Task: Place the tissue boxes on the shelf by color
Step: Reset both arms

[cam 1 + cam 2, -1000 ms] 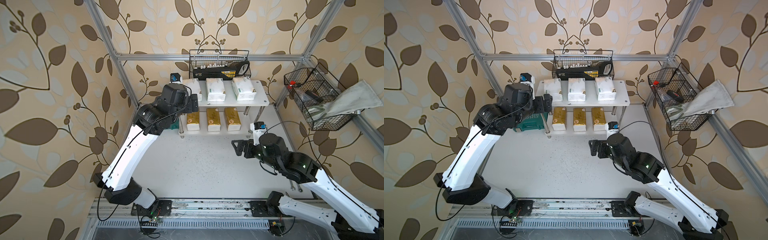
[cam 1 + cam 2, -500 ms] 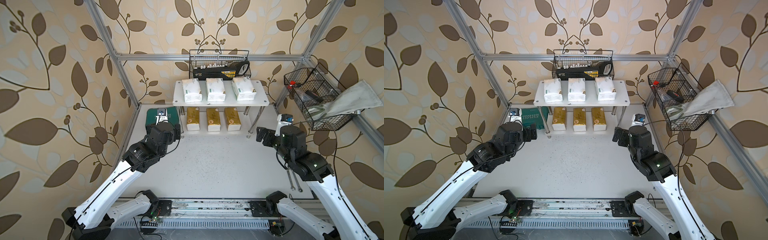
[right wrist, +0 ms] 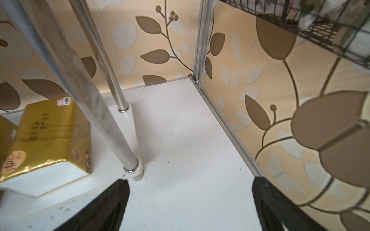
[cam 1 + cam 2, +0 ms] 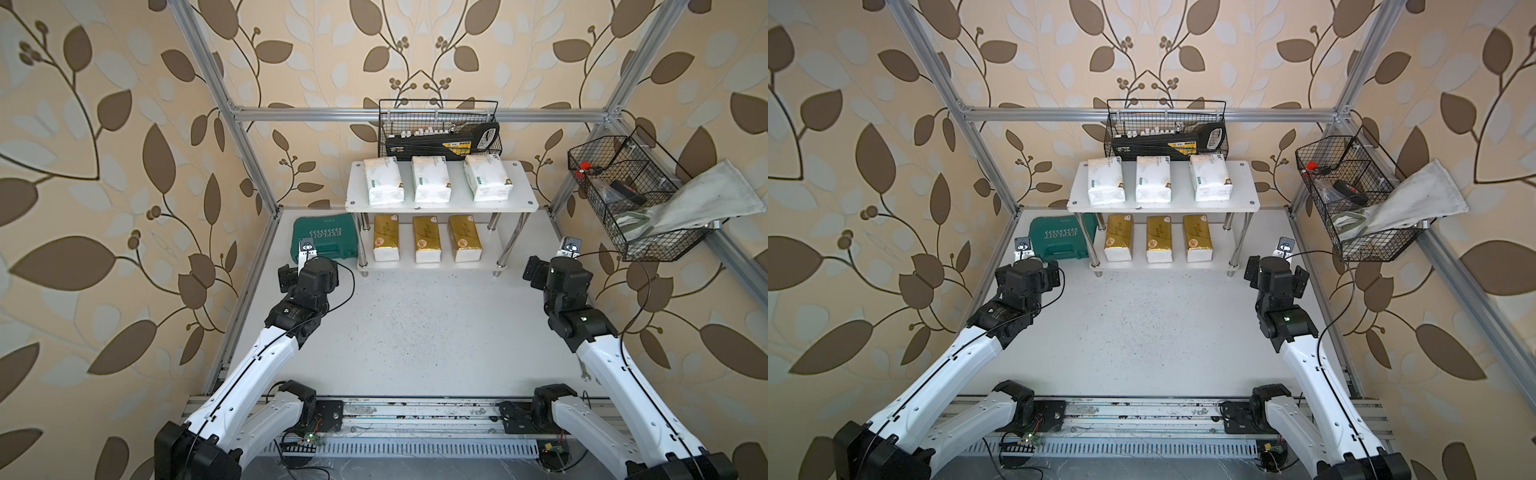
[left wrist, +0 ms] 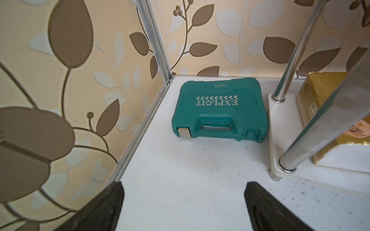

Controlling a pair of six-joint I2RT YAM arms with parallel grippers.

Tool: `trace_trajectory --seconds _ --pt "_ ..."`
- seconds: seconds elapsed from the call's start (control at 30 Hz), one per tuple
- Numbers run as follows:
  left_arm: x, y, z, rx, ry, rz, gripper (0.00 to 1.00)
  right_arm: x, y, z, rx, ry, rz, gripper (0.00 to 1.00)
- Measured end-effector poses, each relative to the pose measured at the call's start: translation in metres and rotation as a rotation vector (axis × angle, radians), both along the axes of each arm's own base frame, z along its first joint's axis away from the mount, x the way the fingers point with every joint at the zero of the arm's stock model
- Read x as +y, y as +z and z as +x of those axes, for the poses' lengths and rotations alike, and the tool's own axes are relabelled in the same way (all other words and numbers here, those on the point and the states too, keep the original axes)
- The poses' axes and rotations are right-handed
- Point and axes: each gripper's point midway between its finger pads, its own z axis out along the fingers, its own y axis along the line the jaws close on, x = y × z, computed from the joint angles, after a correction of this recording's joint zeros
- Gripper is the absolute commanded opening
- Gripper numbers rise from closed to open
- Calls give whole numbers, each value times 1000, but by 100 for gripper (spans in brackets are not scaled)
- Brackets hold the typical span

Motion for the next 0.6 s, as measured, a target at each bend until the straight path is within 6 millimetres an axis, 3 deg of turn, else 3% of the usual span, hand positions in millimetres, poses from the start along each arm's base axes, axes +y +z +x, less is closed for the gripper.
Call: trace_trajectory --seconds 0.27,0.4,0.6 --pt "17 -51 23 -10 -8 -1 99 5 -80 28 102 24 -8 99" --pt "17 -63 34 -19 -34 4 99 7 -118 32 119 37 -8 99" --pt "18 -97 27 0 -48 1 99 13 -147 31 82 91 -22 99"
